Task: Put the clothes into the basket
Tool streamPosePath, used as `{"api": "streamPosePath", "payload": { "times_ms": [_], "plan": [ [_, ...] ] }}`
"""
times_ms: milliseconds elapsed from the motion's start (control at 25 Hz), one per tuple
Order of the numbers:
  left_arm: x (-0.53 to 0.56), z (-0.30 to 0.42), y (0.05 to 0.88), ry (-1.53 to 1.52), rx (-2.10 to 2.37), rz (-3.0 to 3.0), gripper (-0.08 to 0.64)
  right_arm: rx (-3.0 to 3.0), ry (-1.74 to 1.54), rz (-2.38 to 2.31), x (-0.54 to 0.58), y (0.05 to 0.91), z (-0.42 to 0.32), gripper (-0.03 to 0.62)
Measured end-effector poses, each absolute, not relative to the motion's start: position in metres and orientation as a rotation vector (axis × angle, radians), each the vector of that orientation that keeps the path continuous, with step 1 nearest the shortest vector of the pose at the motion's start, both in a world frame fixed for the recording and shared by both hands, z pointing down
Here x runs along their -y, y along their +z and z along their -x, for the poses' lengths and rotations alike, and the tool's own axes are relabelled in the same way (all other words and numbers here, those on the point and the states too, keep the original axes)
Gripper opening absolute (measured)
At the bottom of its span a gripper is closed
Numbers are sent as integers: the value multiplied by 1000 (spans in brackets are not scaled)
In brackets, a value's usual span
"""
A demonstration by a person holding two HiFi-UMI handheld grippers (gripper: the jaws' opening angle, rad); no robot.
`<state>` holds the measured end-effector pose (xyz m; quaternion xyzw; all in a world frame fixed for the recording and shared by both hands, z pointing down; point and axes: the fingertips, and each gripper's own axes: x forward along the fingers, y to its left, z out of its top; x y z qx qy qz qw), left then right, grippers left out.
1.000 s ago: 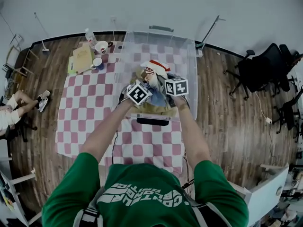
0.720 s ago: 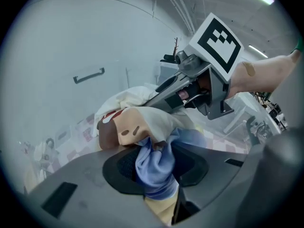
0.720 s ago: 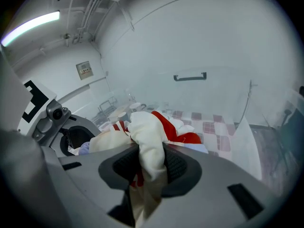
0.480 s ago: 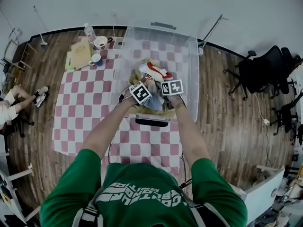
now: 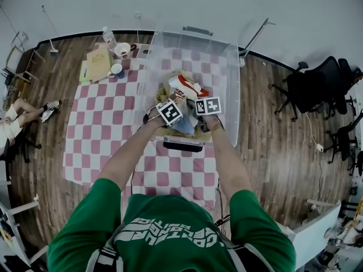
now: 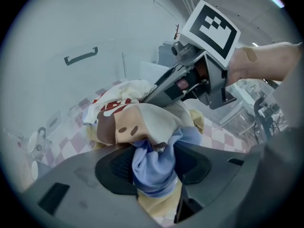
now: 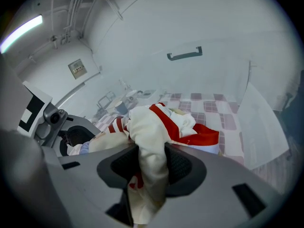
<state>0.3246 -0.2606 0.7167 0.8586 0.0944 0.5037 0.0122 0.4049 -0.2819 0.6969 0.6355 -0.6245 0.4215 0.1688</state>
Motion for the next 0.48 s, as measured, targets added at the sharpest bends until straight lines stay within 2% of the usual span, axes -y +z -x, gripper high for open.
{"api": "streamPosePath", "payload": {
  "times_ms": [200,480],
  "plan": [
    [271,-324,695,1567,-223,-2733,261,1789,1218,-1846,279,680,-414,214],
    [285,-327,634,1434,-111,-2887,276,1812,1085,-1989,279,626,-435,232]
  ]
}}
